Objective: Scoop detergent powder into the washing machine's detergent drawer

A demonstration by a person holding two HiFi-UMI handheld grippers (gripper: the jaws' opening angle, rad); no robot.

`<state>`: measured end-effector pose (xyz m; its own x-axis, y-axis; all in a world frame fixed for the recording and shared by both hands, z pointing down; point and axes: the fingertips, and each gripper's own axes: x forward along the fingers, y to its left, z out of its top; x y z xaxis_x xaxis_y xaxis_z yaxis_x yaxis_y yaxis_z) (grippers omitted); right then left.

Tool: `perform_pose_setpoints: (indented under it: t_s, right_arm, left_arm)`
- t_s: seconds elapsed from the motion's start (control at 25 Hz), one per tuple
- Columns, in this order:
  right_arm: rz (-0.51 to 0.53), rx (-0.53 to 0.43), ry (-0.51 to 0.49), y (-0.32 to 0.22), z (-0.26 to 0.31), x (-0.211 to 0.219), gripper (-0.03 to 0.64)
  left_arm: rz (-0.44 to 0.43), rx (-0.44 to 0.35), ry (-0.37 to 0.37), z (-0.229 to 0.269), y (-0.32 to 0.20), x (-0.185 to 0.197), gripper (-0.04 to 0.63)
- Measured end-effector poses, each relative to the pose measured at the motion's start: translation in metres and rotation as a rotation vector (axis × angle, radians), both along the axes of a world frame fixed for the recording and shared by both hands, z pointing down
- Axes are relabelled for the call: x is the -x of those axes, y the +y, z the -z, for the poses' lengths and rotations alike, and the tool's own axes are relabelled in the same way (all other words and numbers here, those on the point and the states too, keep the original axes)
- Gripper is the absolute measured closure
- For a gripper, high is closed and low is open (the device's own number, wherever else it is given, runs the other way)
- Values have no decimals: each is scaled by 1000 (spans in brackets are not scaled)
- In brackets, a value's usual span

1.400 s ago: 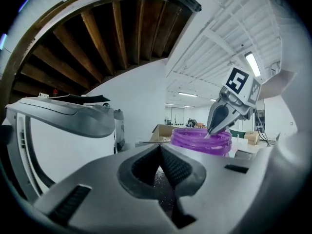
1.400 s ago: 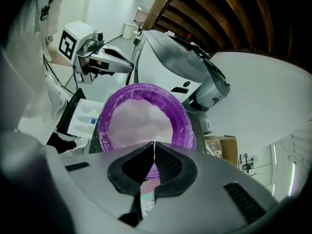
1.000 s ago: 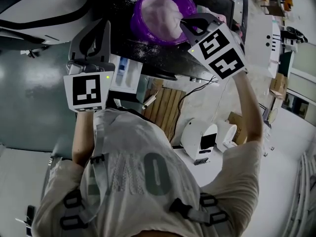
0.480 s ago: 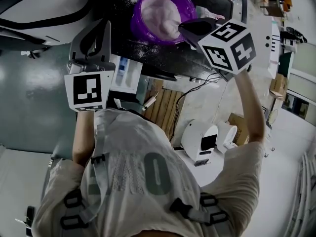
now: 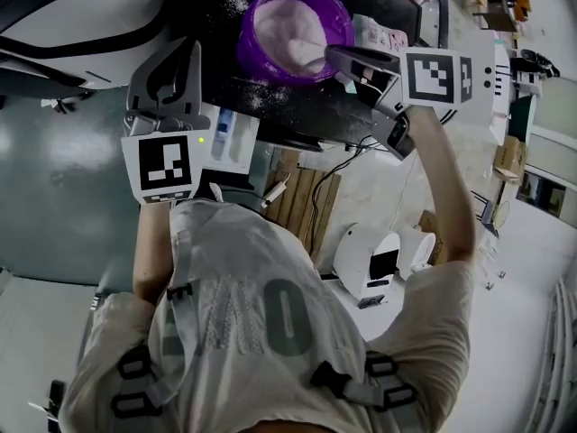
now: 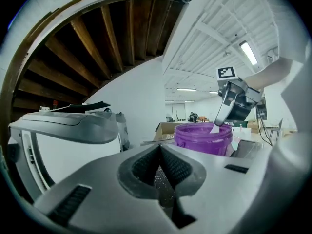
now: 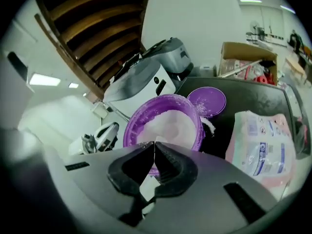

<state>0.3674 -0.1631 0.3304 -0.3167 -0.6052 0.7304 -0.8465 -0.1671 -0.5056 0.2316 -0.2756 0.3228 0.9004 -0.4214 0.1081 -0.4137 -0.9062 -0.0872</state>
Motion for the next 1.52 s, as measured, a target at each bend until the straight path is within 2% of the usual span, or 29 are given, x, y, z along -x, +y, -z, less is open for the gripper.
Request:
perform_pose_setpoints:
  t_s: [0.08, 0.4, 0.56, 0.92, 1.32, 1.52]
  right_arm:
    - [-66, -32, -57, 1, 0, -4, 606]
    - [-291, -225, -176, 2, 12, -17, 606]
    - [-399, -323, -330, 4, 18, -17, 606]
    - [-558, -528, -641, 6, 42, -14, 606]
    - [-670, -691, -874, 42, 39, 6, 606]
    - [-651, -725, -962, 69, 35, 37, 606]
  left_arm:
    - [0, -15, -2, 2, 1, -1, 575]
    - [0, -53, 16, 20, 6, -3, 574]
    - [-10, -84, 16, 33, 10, -2, 575]
    - [-15, -141, 45, 65, 21, -1, 574]
    - [-40, -186, 33, 74, 39, 3, 575]
    - [-42, -186, 23, 77, 49, 6, 575]
